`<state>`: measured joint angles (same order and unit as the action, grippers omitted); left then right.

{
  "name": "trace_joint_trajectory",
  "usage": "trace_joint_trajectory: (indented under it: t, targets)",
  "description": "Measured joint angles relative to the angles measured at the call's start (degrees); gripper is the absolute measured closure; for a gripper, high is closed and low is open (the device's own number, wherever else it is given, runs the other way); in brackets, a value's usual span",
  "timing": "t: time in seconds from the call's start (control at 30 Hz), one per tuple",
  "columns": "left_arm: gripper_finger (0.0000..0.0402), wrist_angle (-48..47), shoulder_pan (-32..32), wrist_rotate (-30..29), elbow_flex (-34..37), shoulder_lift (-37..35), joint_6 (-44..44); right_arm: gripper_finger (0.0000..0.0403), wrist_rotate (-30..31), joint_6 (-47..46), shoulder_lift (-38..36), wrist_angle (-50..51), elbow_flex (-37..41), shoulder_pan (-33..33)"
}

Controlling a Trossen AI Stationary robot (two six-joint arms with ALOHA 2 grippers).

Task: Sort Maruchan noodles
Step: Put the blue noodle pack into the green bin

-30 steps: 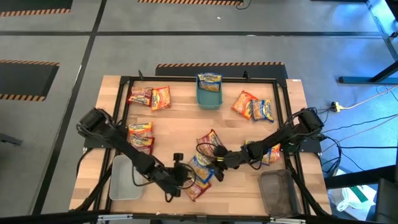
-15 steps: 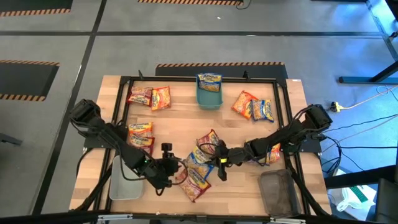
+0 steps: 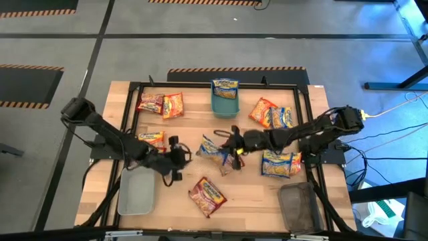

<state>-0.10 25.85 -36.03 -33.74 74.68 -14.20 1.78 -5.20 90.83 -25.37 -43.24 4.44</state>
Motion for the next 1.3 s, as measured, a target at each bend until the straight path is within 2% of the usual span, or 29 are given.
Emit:
trace_joint_trajectory:
  t: [0.17, 0.33, 0.47, 0.63, 0.83, 1.07, 1.23, 1.3]
  targets:
    - [0.0273, 7.41, -5.89, 4.9, 4.68, -0.82, 3.01, 0.0401, -4.96, 2.81, -0.4, 0.42, 0.01, -6.2]
    - [0.0273, 10.06, -11.05, 6.84, 6.22, -0.82, 5.56, 0.0402, -9.96, 4.61, -0.4, 1.66, 0.02, -10.79]
    - [0.0273, 14.1, -14.65, 7.17, 7.2, -0.82, 6.28, 0.0402, -12.5, 7.08, -0.4, 1.52, 0.02, -12.07]
    - [0.0272, 15.34, -18.68, 7.59, 7.33, -0.82, 5.7, 0.0403, -12.57, 8.58, -0.4, 1.5, 0.02, -11.9]
    - [0.0241, 19.08, -23.81, 16.63, 7.33, -0.82, 4.42, 0.0403, -12.94, 9.95, -0.4, 1.53, 0.02, -10.4]
    - [0.0189, 24.97, -30.46, 26.77, 7.33, -0.79, 8.27, 0.0403, -12.98, 10.28, -0.36, 1.87, 0.02, -8.74]
    - [0.0172, 25.28, -35.04, 36.03, 5.17, -0.04, 9.27, 0.0403, -12.95, 10.15, -0.36, 2.16, 0.02, -8.23]
    - [0.0169, 25.1, -35.79, 37.61, 3.28, 2.11, 11.39, 0.0403, -12.82, 10.18, -0.36, 2.54, 0.02, -8.17]
